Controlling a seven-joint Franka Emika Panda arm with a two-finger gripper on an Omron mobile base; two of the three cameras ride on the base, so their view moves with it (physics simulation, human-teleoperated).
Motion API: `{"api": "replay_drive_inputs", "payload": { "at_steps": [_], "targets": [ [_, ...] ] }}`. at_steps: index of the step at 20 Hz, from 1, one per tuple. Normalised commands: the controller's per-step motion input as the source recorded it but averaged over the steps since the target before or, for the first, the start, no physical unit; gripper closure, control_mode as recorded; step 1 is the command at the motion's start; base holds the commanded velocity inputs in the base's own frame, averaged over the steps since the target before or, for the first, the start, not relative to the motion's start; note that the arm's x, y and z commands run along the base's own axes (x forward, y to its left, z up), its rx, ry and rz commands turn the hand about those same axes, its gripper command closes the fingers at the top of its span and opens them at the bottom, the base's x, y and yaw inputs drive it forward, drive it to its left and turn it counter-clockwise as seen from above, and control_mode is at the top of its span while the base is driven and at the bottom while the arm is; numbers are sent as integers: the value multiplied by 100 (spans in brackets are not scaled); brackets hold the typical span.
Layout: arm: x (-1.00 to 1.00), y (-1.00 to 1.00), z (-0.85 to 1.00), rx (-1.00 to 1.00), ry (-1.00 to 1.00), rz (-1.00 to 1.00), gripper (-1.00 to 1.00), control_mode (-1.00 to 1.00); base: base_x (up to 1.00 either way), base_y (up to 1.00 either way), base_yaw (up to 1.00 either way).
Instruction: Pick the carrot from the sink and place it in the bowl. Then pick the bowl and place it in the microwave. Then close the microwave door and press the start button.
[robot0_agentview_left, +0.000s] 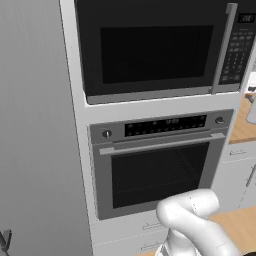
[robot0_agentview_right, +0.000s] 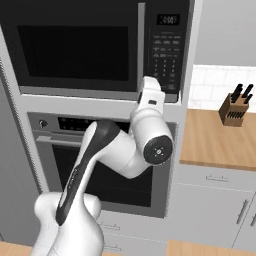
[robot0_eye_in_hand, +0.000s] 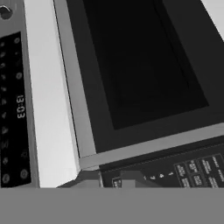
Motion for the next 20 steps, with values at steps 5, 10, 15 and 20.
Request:
{"api": "replay_drive_inputs", "payload": {
  "at_steps": [5,10,15,20],
  "targets": [
    [68,-3,8,0,-17,6,100,-100,0,0,0],
    [52,-5,20,0,-9,0,100,-100,0,0,0],
    [34,-11,3,0,-4,0,100,-100,0,0,0],
    [16,-23,0,0,-4,0,100,-100,0,0,0]
  ]
}}
